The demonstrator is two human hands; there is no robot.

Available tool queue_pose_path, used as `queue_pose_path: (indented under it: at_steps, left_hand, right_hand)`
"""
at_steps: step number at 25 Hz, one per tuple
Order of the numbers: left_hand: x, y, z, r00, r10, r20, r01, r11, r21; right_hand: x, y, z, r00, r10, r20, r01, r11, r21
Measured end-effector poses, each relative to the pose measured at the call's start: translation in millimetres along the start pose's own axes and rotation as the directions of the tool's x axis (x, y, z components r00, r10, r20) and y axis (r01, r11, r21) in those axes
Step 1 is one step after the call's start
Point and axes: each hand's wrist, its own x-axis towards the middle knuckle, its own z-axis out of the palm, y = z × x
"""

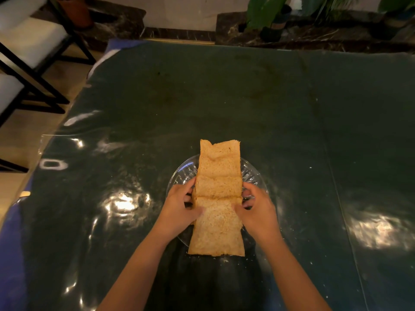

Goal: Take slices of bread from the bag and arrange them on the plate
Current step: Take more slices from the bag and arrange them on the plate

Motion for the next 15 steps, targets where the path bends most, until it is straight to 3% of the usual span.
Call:
queue_pose_path:
  at_steps: [3, 5, 8, 15]
  left_hand:
    - [6.7, 2.2, -1.8, 0.999, -0.053, -0.002, 0.053, 0.997, 0.063]
    - [10.0, 5.3, -4.9, 0.993, -0.092, 0.069, 0.088, 0.995, 0.051]
    - [11.1, 8.0, -5.5, 0.983, -0.054, 0.174, 0.056, 0.998, -0.008]
    - [14.7, 7.2, -4.6, 0.972, -0.127, 0.199, 0.137, 0.99, -0.041]
  right_hand:
    - [7.0, -2.1, 1.5, 1.0, 0.016, 0.004, -0.016, 0.999, -0.032]
    - [11.0, -0.6, 0.8, 0.995, 0.048, 0.086, -0.044, 0.998, -0.048]
    - [11.7, 1.5, -1.0, 0.979, 0.035, 0.199, -0.048, 0.997, 0.06]
    - [8.2, 5.4, -1.1, 0.974, 0.057, 0.22, -0.108, 0.967, 0.231]
